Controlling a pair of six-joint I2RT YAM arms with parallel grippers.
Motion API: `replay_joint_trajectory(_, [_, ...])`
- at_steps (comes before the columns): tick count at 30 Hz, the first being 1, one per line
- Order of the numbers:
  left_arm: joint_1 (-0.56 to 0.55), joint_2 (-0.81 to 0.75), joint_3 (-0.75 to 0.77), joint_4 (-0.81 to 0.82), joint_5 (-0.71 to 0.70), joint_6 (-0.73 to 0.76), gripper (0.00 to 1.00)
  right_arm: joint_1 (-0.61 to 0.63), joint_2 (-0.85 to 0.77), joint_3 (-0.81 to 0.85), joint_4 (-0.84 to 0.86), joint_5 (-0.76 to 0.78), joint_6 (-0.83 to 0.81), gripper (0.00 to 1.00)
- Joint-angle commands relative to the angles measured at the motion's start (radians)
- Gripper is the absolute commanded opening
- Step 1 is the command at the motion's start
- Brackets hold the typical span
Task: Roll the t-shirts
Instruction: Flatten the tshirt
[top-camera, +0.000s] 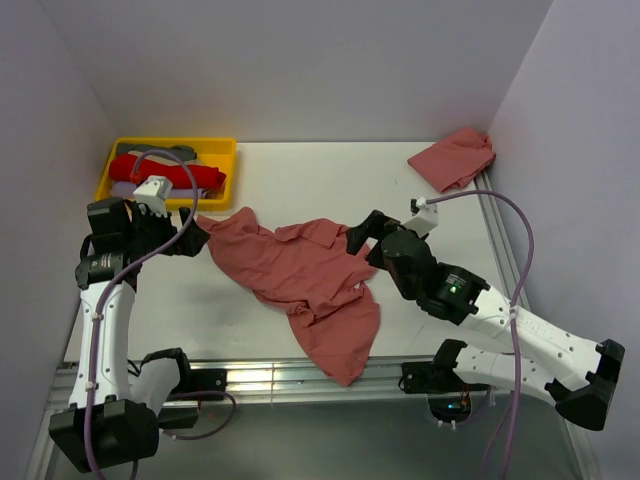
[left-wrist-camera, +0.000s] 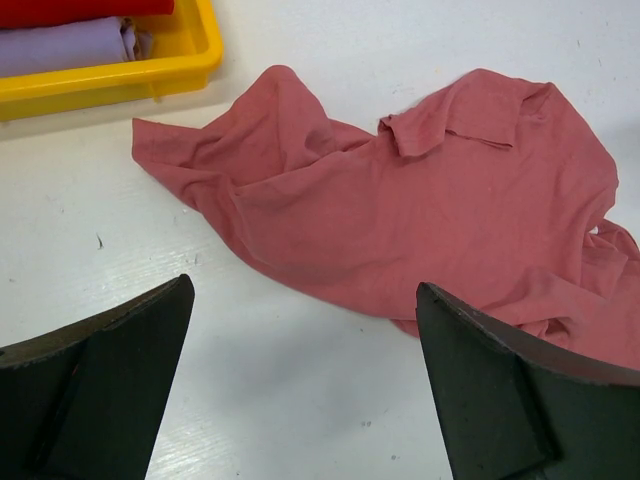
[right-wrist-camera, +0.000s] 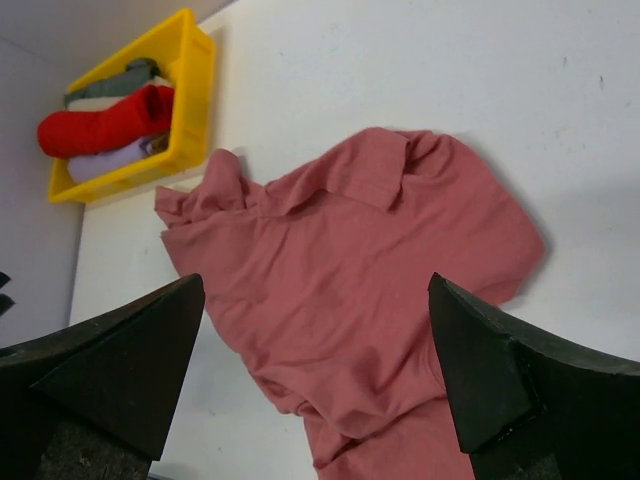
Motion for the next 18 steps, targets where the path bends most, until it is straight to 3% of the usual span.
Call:
replay_joint_trajectory(1, [0.004, 0.005, 0.007, 0.012, -0.002, -0.002, 0.99, 0.003, 0.027, 0.005, -0.097, 0.016, 0.047, 1.00])
replay_joint_trajectory(6, [0.004, 0.034, 0.007, 0.009, 0.001, 0.006, 0.99, 0.003, 0.069, -0.060, -0.206, -0.002, 0.159, 0.95])
replay_joint_trajectory(12, [0.004, 0.112, 0.041, -0.021, -0.008, 0.040, 0.99, 0.003, 0.066, -0.212, -0.151, -0.065, 0.267, 0.89])
replay_joint_trajectory(18, [-0.012, 0.217, 0.041, -0.032, -0.057, 0.101, 0.99, -0.003, 0.089, -0.254, -0.100, -0.088, 0.294, 0.86])
